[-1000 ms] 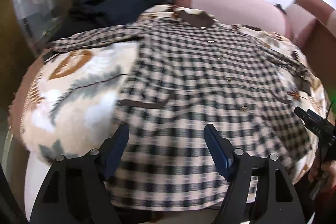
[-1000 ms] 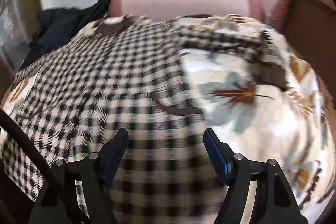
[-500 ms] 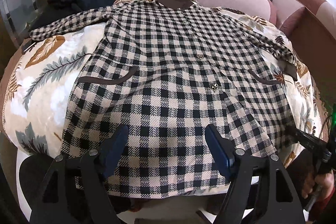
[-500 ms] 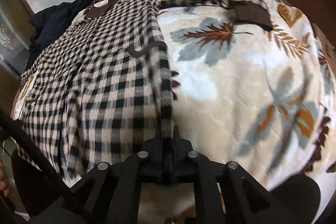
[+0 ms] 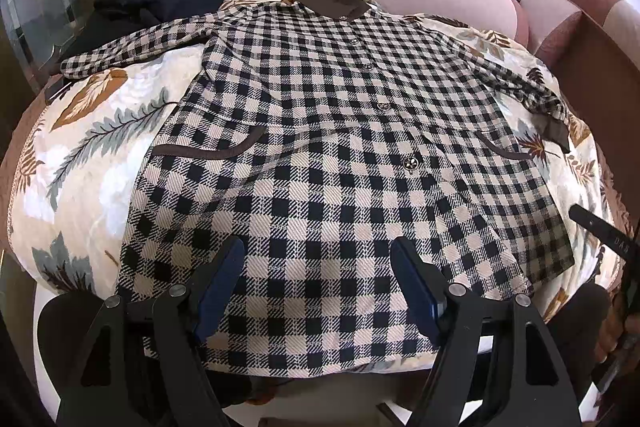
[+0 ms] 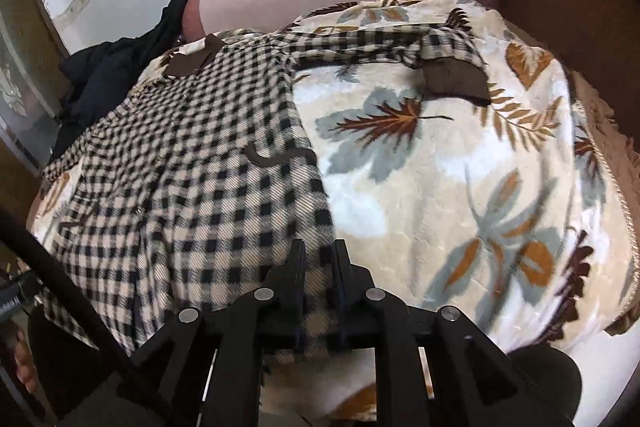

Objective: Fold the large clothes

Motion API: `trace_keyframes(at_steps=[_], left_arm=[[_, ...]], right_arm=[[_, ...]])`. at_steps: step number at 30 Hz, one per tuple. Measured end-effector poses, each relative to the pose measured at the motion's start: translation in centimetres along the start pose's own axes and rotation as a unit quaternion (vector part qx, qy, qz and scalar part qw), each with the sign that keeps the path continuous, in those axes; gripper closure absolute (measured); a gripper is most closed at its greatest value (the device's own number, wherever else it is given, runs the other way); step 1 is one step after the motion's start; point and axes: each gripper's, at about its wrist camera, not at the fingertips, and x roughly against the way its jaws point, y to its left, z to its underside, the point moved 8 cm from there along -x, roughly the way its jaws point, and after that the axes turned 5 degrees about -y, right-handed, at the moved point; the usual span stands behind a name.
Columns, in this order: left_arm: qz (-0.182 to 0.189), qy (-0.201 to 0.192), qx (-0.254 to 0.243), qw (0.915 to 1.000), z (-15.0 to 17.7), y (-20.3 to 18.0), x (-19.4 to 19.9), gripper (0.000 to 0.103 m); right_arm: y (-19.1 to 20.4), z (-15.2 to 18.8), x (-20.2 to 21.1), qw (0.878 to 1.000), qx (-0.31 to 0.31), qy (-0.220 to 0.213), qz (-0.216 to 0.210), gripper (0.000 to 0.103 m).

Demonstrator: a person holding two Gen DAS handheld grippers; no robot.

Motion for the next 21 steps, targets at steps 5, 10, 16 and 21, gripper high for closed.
trace_keyframes(at_steps=[5, 10, 16, 21], left_arm=[[-0.006, 0.002, 0.005, 1.0, 0.0, 0.4, -0.2, 0.029], [-0.013, 0.002, 0.015, 0.9998, 0.1, 1.0, -0.2, 0.029], [-0.017, 0.001, 0.022, 0.9996, 0.1, 1.3, -0.2, 0.029], [-0.019, -0.002, 0.028, 0.9994, 0.2, 1.5, -0.1, 0.029]], right_arm=[[5.7, 1.3, -1.9, 0.996, 0.04, 0.027, -0.071, 0.087], [11.7, 6.2, -5.4, 0.98, 0.115, 0.106, -0.126, 0.087], [17.0, 10.5, -3.6, 0.944, 0.24, 0.132, -0.181, 0.069], [15.9, 6.3, -2.2, 0.957, 0.189, 0.093, -0.199, 0.069]])
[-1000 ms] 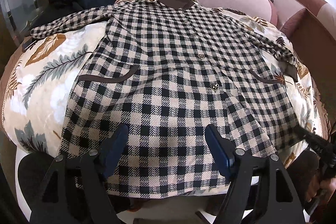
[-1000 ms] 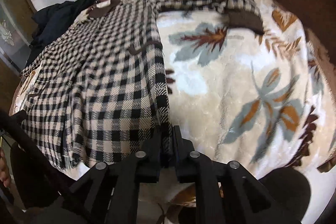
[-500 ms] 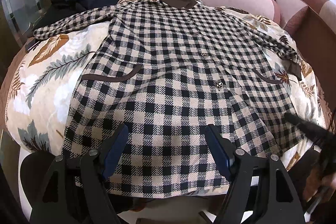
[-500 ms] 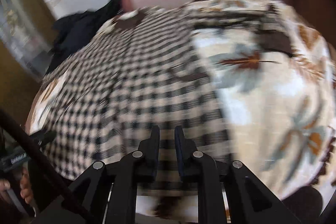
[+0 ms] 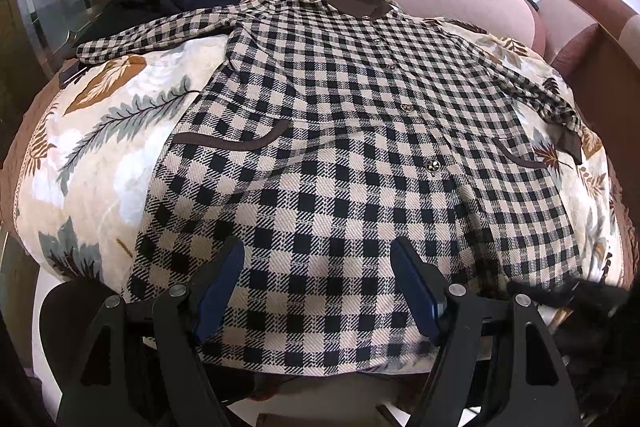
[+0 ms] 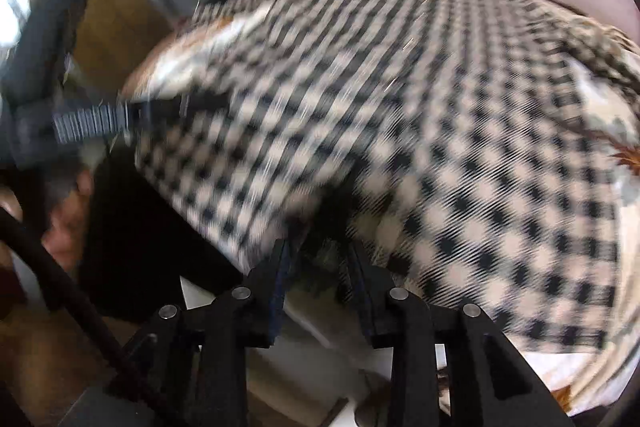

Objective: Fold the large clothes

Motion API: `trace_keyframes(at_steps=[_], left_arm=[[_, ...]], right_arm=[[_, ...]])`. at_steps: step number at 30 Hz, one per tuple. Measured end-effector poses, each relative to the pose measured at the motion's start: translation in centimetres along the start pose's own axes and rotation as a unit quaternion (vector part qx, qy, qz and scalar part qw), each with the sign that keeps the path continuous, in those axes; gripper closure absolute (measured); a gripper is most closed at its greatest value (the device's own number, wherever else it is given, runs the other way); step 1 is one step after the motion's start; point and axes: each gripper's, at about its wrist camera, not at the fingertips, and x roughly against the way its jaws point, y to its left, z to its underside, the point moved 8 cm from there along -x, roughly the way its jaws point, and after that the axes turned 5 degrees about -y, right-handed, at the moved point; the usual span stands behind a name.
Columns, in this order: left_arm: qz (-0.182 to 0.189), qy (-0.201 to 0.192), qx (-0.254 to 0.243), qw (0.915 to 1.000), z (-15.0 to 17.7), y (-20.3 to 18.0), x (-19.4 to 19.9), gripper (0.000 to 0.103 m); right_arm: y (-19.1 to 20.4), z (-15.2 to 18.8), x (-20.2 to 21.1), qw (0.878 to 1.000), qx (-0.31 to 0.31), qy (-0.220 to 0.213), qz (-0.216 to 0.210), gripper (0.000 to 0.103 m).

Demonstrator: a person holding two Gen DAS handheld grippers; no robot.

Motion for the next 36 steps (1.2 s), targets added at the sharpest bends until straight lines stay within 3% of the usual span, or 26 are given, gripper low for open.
trace_keyframes(at_steps=[3, 6, 11, 13, 15, 17, 20, 25, 28, 32, 34, 36], left_arm=[[0.003, 0.003, 0.006, 1.0, 0.1, 0.0, -0.2, 0.029], [0.001, 0.006, 0.001, 1.0, 0.3, -0.3, -0.3, 0.029], [-0.006, 0.003, 0.008, 0.9999, 0.2, 0.4, -0.3, 0.029], [-0.008, 0.003, 0.017, 0.9998, -0.2, 1.2, -0.5, 0.029], [-0.016, 0.001, 0.03, 0.9994, -0.8, 2.6, -0.8, 0.029], [-0.03, -0.008, 0.052, 0.9982, -1.8, 4.9, -1.1, 0.029], [-0.057, -0.022, 0.085, 0.9945, -3.5, 9.2, -1.4, 0.029], [-0.076, -0.043, 0.139, 0.9864, -7.7, 17.5, -2.8, 0.029], [-0.083, -0.058, 0.173, 0.9797, -11.1, 23.6, -4.6, 0.029], [-0.087, -0.059, 0.242, 0.9646, -15.6, 32.3, -8.6, 0.029], [-0.083, -0.064, 0.285, 0.9528, -17.2, 36.0, -10.1, 0.029], [-0.078, -0.084, 0.337, 0.9345, -18.8, 39.6, -11.0, 0.029]], right_arm=[[-2.4, -3.0, 0.8, 0.999, -0.03, -0.041, 0.019, 0.069], [-3.4, -4.3, -0.3, 0.997, -0.03, -0.049, 0.044, 0.069], [-1.0, -2.2, -4.7, 1.0, -0.003, 0.011, 0.018, 0.069], [1.3, -0.5, -5.6, 0.999, 0.025, 0.038, -0.007, 0.069], [2.8, 0.4, -5.9, 0.997, 0.066, 0.045, 0.001, 0.069], [3.3, 0.4, -5.6, 0.995, 0.096, 0.038, 0.016, 0.069], [2.8, -1.2, -4.7, 0.995, 0.09, 0.018, 0.024, 0.068], [0.8, -4.9, -4.0, 0.997, 0.06, -0.023, 0.044, 0.051], [0.4, -6.2, -4.6, 0.997, 0.051, -0.028, 0.057, 0.051], [-0.2, -7.3, -5.9, 0.997, 0.039, -0.024, 0.069, 0.051], [-0.8, -7.6, -6.6, 0.997, 0.031, -0.017, 0.075, 0.051], [-1.2, -7.5, -7.2, 0.996, 0.025, -0.008, 0.082, 0.051]])
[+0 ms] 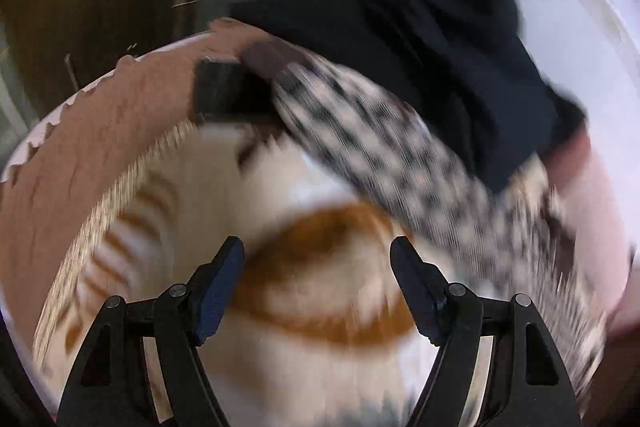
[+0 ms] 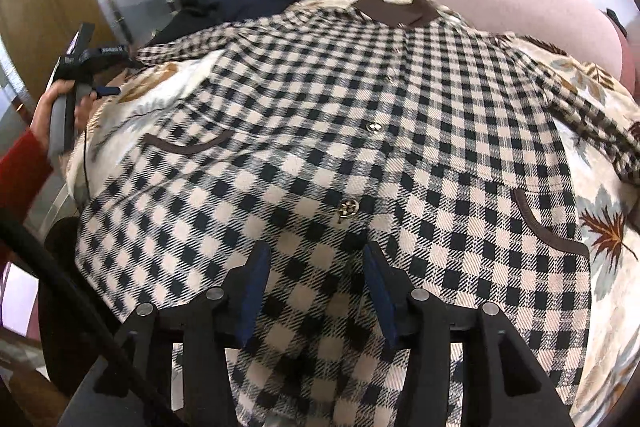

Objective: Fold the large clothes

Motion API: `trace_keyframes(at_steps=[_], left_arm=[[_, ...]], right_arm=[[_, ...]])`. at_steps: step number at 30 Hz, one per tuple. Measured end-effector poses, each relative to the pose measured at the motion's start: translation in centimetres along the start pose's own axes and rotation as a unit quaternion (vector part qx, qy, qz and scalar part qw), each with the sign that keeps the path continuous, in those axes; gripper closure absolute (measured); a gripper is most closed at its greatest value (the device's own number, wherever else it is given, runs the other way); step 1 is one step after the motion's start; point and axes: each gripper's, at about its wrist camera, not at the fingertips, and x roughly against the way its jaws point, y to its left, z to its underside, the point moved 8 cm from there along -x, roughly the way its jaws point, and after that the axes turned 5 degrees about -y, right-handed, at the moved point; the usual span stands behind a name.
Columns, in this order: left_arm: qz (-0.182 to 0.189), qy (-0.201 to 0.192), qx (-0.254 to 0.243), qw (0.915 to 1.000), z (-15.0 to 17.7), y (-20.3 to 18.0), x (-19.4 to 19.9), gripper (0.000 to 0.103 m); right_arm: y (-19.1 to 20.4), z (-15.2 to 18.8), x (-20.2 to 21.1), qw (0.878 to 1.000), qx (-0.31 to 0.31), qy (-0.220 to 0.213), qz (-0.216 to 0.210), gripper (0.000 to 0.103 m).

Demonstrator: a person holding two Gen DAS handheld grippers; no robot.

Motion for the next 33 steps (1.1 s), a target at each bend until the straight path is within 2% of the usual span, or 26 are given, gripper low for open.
trace_keyframes(at_steps=[3, 6, 7, 10, 11, 12, 13, 15, 17, 19, 22, 25, 28, 33], left_arm=[[0.006, -0.004, 0.056, 0.9984, -3.0, 1.5, -2.5, 0.029], [0.016, -0.003, 0.069, 0.9975, -4.7, 1.5, -4.5, 0.029], [0.017, -0.005, 0.066, 0.9977, -5.2, 1.3, -4.9, 0.032], [0.02, 0.012, 0.066, 0.9976, -5.8, 0.9, -6.4, 0.056], [0.025, 0.025, 0.074, 0.9967, -5.8, 0.9, -7.0, 0.077], [0.033, 0.034, 0.079, 0.9958, -5.7, 0.7, -7.4, 0.091], [0.028, 0.039, 0.077, 0.9958, -5.8, 0.6, -7.5, 0.099], [0.01, 0.024, 0.07, 0.9972, -6.3, 0.2, -6.7, 0.099], [0.01, 0.008, 0.046, 0.9988, -6.6, -1.5, -4.9, 0.099], [0.017, -0.007, 0.014, 0.9997, -6.9, -4.1, -3.0, 0.099], [0.049, -0.022, -0.041, 0.9977, -6.5, -10.3, 0.1, 0.099], [0.095, -0.025, -0.103, 0.9898, -4.1, -18.6, 2.8, 0.099], [0.151, -0.009, -0.154, 0.9765, 0.2, -27.4, 4.4, 0.1], [0.236, 0.052, -0.216, 0.9458, 10.8, -41.4, 5.4, 0.1]], right_arm=[[-0.9, 0.6, -0.9, 1.0, -0.011, 0.018, 0.01, 0.051], [-1.4, 0.7, -1.7, 0.999, -0.02, 0.029, 0.014, 0.051], [-1.5, 0.7, -1.9, 0.999, -0.02, 0.032, 0.015, 0.051], [-1.4, 0.6, -2.3, 0.999, -0.014, 0.036, 0.019, 0.05], [-1.4, 0.5, -2.3, 0.999, -0.012, 0.037, 0.021, 0.05], [-1.4, 0.4, -2.3, 0.999, -0.011, 0.036, 0.023, 0.05], [-1.4, 0.4, -2.2, 0.999, -0.011, 0.035, 0.024, 0.05], [-1.5, 0.2, -2.1, 0.999, -0.014, 0.031, 0.024, 0.05], [-1.6, 0.0, -1.8, 0.999, -0.018, 0.026, 0.021, 0.05], [-1.6, -0.1, -1.7, 0.999, -0.025, 0.019, 0.02, 0.05], [-1.8, -0.1, -1.1, 0.999, -0.033, 0.006, 0.014, 0.05], [-2.3, 0.0, -0.2, 0.999, -0.046, -0.008, 0.008, 0.05], [-3.2, 0.2, 0.9, 0.998, -0.062, -0.025, 0.005, 0.05], [-5.7, 0.8, 3.0, 0.995, -0.091, -0.047, 0.012, 0.05]])
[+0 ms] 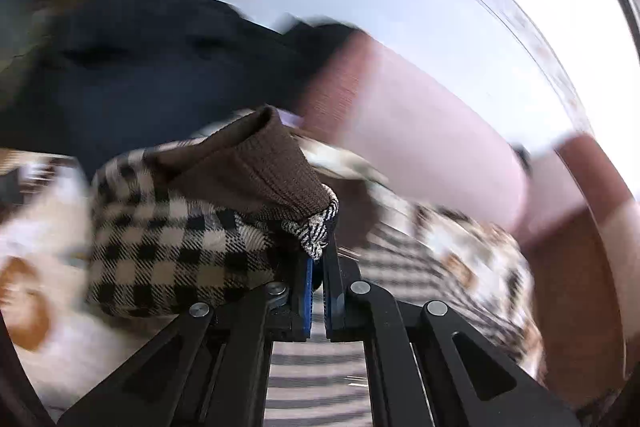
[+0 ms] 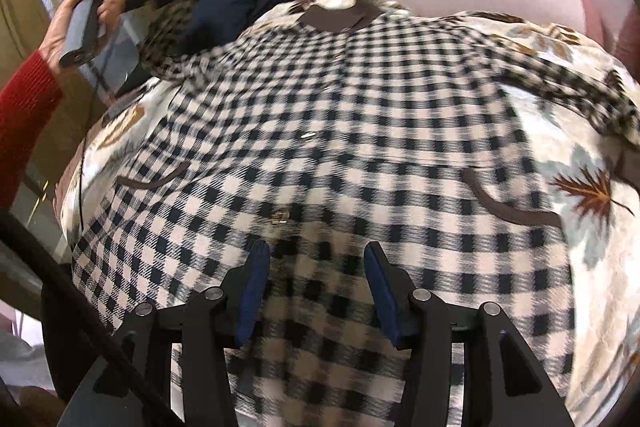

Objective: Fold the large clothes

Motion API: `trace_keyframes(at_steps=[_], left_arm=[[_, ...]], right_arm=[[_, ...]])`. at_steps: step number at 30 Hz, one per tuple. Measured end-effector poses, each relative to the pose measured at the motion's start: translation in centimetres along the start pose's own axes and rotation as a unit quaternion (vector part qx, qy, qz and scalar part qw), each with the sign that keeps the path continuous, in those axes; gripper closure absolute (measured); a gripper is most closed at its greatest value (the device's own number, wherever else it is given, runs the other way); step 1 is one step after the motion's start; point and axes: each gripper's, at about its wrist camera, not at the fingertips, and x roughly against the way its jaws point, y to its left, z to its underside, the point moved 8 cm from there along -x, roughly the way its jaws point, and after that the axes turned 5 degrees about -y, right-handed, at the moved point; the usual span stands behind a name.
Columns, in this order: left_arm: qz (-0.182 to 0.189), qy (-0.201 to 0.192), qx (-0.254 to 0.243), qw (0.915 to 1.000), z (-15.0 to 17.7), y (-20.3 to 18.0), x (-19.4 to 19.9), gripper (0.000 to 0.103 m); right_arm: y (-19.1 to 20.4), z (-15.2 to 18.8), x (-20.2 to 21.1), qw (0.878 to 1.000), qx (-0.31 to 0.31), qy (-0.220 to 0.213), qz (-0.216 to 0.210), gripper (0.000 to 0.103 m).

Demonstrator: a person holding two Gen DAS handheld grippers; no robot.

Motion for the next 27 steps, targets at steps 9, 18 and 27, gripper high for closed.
trace_keyframes(at_steps=[9, 18, 27], left_arm=[[0.046, 0.127, -0.058, 0.9892, 12.5, -13.4, -10.0, 0.081], [-0.014, 0.063, -0.145, 0.9873, 14.5, -6.0, 0.3, 0.04], [-0.225, 0.034, -0.071, 0.9712, 15.3, 14.9, 5.3, 0.039]], right_arm=[[-6.0, 1.0, 2.0, 0.997, -0.074, -0.013, 0.018, 0.05], [-7.0, -0.9, 2.2, 0.998, -0.061, -0.023, 0.018, 0.05], [-8.3, -11.4, -6.3, 0.997, -0.068, -0.015, 0.028, 0.043]])
